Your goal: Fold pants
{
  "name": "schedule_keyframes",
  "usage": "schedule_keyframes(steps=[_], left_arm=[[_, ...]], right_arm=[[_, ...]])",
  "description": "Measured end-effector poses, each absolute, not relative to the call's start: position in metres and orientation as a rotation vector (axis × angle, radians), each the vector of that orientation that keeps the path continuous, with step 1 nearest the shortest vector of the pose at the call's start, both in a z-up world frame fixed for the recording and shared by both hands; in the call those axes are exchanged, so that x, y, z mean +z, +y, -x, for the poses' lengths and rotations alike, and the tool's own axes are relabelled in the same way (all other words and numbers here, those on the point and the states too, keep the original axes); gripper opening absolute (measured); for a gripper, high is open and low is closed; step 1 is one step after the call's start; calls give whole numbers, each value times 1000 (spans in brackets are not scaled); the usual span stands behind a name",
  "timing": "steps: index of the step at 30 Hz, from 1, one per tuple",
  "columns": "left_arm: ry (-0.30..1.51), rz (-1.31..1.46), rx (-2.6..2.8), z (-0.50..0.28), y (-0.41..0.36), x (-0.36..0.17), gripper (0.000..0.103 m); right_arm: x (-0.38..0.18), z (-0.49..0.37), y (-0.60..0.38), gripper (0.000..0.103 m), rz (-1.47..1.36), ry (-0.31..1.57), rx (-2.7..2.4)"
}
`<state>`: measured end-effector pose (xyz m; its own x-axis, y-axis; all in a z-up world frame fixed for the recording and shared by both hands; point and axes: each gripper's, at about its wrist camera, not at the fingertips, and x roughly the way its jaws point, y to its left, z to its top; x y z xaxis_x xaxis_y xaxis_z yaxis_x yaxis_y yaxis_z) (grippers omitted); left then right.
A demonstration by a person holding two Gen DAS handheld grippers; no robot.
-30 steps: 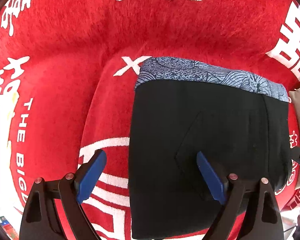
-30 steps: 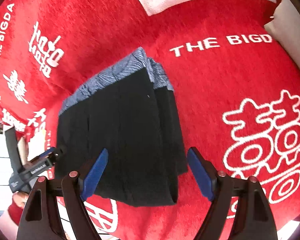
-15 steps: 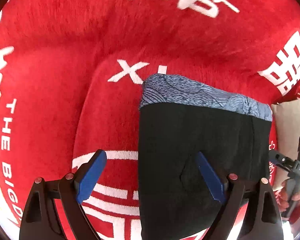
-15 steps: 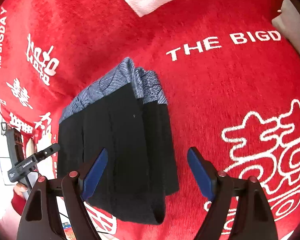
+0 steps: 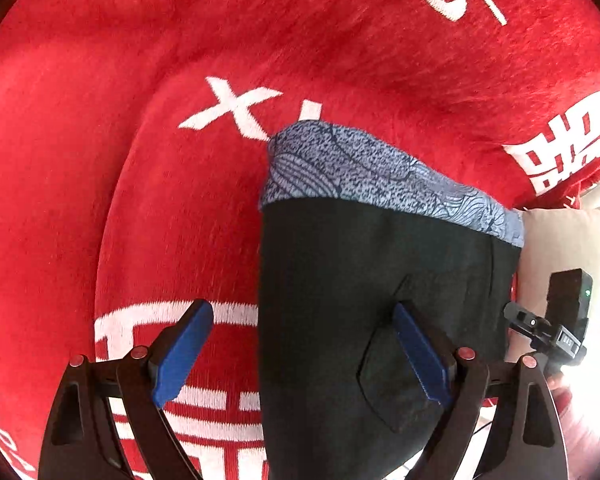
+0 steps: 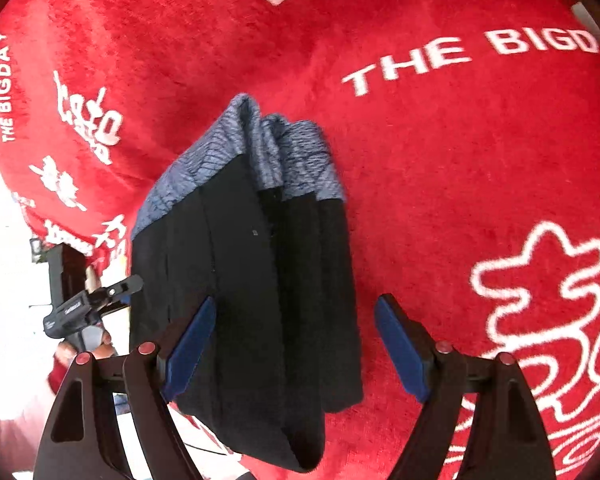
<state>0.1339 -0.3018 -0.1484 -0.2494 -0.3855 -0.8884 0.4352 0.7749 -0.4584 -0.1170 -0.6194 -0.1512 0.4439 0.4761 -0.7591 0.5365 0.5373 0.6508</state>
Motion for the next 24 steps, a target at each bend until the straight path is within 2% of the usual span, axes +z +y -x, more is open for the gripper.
schedule_keyframes(steps=[6, 9, 11, 15, 22, 24], left_arm=[[1725, 23, -889, -146, -304, -166, 92], [1749, 46, -914, -150, -304, -173, 102], [1753, 55, -926, -151, -305, -178, 102], [1725, 53, -932, -151, -312, -176, 102], [1656, -59, -956, -130, -346, -167, 101], [1623, -102, -970, -123, -355, -163, 93]], right_arm=[[-164, 109, -624, 85, -1097, 1163, 64], [-168, 108, -631, 85, -1123, 1137, 104], [-172, 109, -636, 85, -1156, 1111, 127], [-176, 110, -643, 87, -1202, 1070, 141], [-171, 96, -632, 88, -1110, 1146, 97], [-173, 93, -633, 86, -1142, 1164, 72]])
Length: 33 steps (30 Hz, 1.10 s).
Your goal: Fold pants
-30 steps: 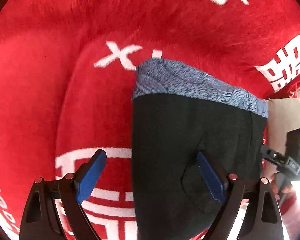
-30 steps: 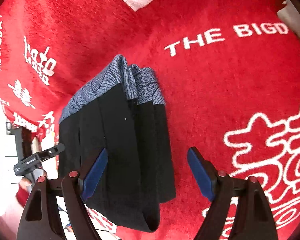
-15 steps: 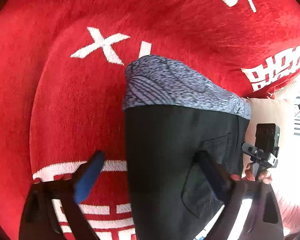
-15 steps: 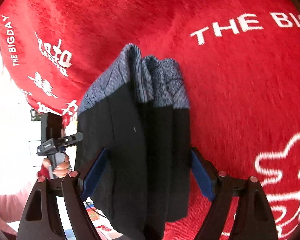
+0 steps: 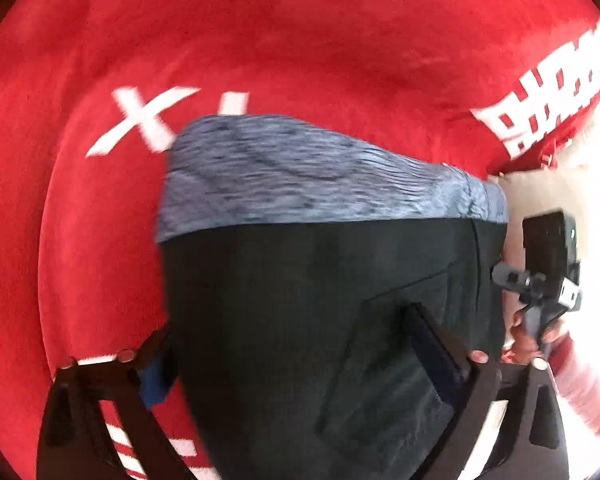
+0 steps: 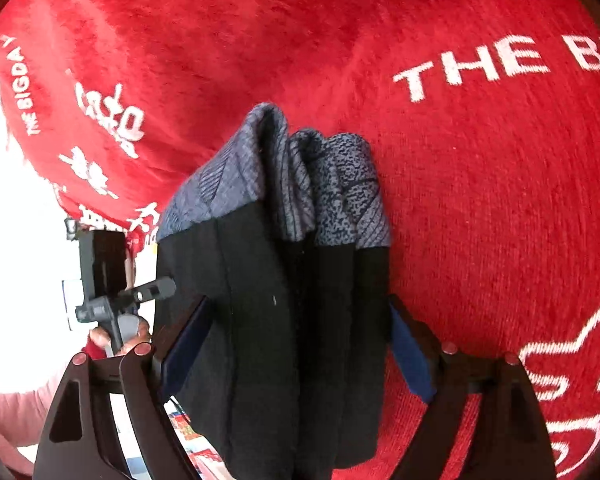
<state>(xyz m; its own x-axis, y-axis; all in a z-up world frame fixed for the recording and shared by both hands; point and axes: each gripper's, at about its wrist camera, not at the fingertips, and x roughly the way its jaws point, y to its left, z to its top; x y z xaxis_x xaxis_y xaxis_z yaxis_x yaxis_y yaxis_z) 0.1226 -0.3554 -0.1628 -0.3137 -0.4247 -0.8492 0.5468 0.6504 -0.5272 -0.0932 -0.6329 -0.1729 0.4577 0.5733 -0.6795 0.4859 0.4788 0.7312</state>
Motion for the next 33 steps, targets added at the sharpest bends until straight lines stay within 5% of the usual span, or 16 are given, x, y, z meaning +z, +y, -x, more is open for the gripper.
schedule_keyframes(steps=[6, 11, 33], left_arm=[[1562, -116, -973, -117, -349, -145, 72], [1534, -110, -963, -114, -341, -129, 61], [1548, -84, -897, -31, -293, -69, 56]], right_arm=[[-166, 97, -632, 59, -1162, 1177, 21], [-151, 105, -632, 47, -1183, 1142, 19], [-110, 176, -589, 43, -1249, 1187, 116]])
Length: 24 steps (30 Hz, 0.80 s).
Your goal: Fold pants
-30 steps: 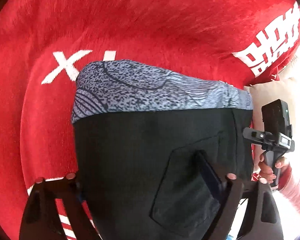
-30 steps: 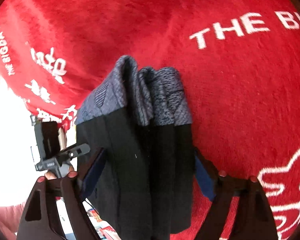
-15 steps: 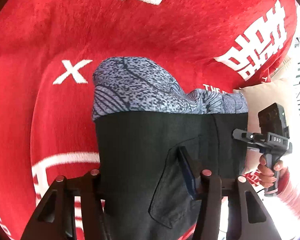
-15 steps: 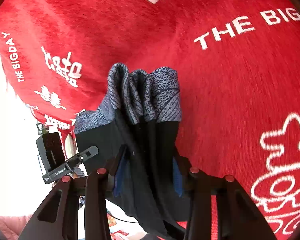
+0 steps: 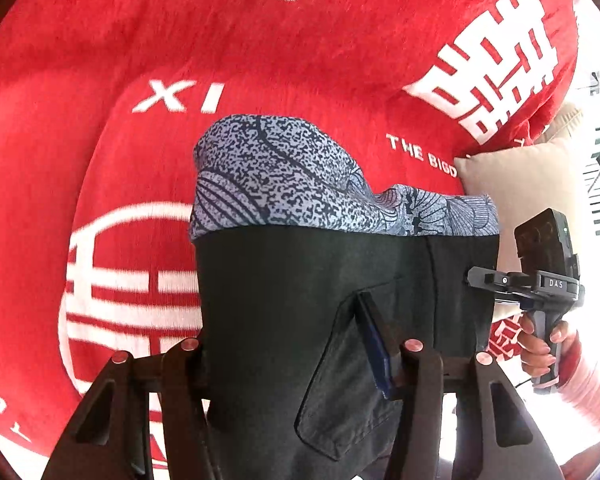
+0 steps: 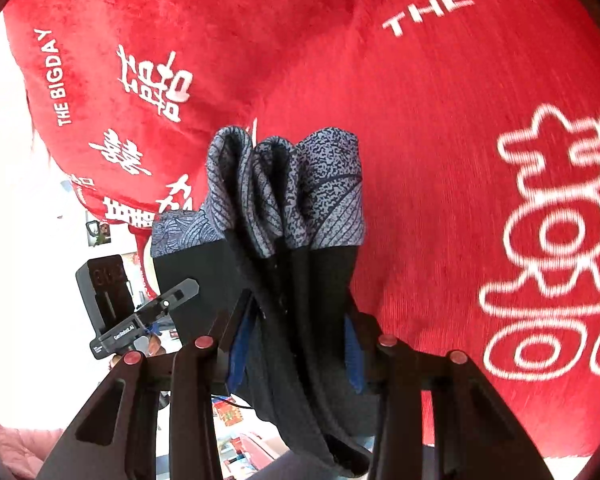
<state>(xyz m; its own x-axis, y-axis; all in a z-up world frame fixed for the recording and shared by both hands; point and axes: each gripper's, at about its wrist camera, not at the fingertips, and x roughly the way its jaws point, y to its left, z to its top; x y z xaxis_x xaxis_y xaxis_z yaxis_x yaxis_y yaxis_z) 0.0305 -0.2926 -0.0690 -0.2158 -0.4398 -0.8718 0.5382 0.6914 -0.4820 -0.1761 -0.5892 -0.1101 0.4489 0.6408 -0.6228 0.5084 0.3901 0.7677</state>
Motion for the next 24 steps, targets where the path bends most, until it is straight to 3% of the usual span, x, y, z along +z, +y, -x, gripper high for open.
schedule_keyframes(steps=[5, 10, 12, 17, 19, 21, 24], left_arm=[[1563, -117, -886, -24, -283, -98, 56], [1527, -101, -787, -27, -262, -118, 82], [1522, -90, -770, -31, -255, -114, 83], [1403, -180, -679, -39, -242, -86, 83], [1369, -161, -682, -45, -240, -71, 83], [1334, -153, -716, -49, -245, -57, 83], [1315, -137, -820, -47, -266, -44, 83]], right_arm=[[-132, 190, -571, 43, -1253, 1213, 49], [-137, 190, -563, 59, -1201, 1207, -53], [-134, 188, -562, 69, -1168, 1225, -110], [-109, 192, -561, 69, -1009, 1263, -275], [-96, 197, -565, 59, -976, 1241, -307], [-87, 197, -565, 31, -971, 1219, -311], [-73, 193, -558, 27, -937, 1190, -300]])
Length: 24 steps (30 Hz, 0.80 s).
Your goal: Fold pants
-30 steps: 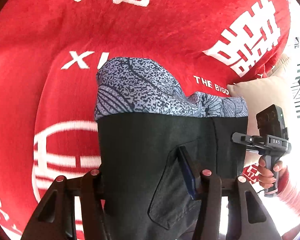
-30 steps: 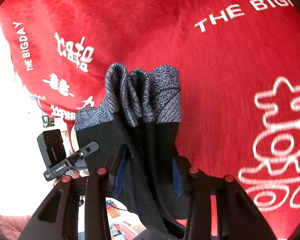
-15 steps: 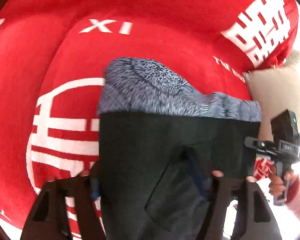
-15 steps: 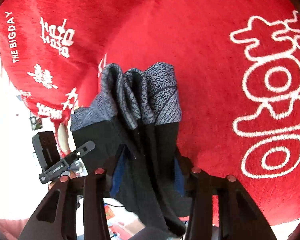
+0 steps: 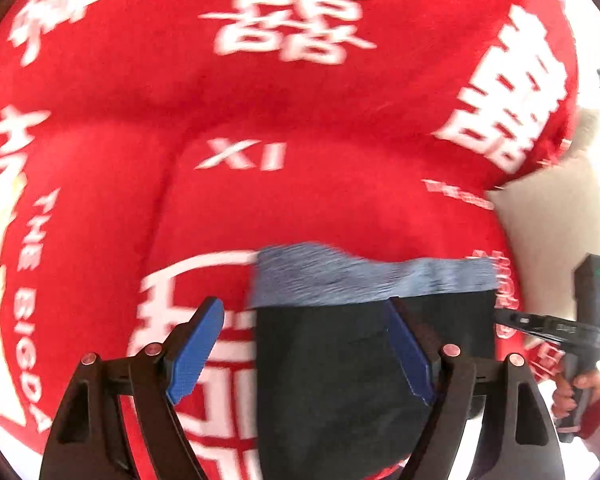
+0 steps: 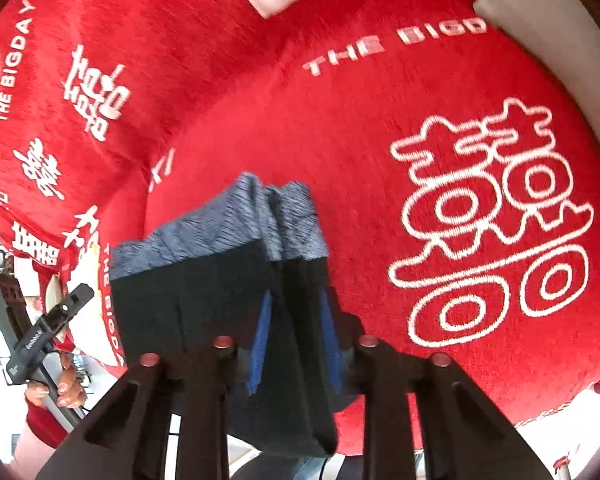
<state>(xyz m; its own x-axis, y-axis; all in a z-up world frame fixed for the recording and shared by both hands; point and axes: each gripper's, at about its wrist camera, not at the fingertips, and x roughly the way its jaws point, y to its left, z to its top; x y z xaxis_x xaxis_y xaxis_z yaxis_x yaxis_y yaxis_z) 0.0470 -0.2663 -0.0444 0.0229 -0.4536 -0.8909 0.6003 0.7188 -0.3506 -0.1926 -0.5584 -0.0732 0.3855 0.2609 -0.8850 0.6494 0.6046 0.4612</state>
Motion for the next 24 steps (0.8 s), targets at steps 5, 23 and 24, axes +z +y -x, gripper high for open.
schedule_keyframes(steps=[5, 23, 24], left_arm=[[1308, -198, -953, -33, -305, -55, 83], [1302, -279, -903, -24, -316, -107, 83], [1302, -275, -901, -24, -316, -108, 83]], right_arm=[[-59, 179, -534, 27, -848, 1187, -243], [-83, 201, -511, 26, -750, 1272, -323], [-79, 209, -500, 26, -703, 1278, -330]])
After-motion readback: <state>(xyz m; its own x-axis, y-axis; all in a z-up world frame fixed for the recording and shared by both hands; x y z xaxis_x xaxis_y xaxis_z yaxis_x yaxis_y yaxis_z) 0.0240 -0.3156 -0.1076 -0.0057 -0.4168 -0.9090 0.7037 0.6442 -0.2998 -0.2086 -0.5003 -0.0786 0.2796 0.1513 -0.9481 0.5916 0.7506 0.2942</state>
